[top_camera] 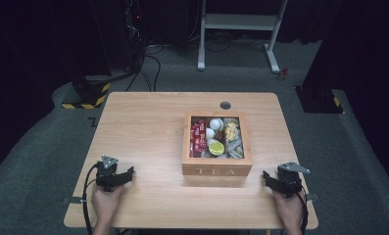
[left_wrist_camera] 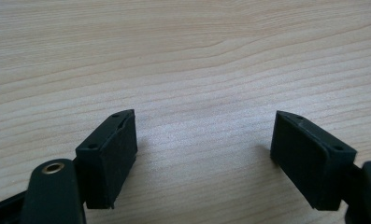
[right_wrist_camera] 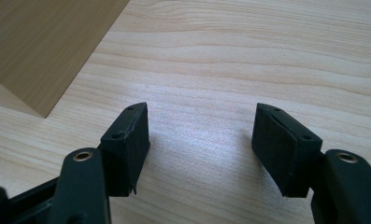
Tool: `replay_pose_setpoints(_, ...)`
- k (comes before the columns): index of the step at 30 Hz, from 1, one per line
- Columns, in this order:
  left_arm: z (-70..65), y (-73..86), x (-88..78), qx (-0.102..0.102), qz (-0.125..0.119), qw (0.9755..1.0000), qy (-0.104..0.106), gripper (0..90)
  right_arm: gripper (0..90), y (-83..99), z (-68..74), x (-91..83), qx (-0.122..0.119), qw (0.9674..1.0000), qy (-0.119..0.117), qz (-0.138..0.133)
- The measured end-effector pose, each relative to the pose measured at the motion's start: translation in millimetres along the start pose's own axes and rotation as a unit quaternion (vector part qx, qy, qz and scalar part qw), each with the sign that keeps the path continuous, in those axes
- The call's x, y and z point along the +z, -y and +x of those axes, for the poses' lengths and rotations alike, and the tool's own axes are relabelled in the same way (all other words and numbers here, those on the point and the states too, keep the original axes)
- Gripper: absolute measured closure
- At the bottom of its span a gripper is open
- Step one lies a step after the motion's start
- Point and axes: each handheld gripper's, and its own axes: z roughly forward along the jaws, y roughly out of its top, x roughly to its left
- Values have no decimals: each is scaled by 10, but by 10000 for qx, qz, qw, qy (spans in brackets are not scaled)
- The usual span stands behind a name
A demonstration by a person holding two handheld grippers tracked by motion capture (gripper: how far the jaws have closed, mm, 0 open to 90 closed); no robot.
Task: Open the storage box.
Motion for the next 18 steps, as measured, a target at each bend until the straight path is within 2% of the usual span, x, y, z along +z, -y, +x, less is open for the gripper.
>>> replay_pose_setpoints(18, 0, 0, 0, -1, -1, 10000, 2, 230, 388, 8, 24, -10, 7, 10000, 22, -18)
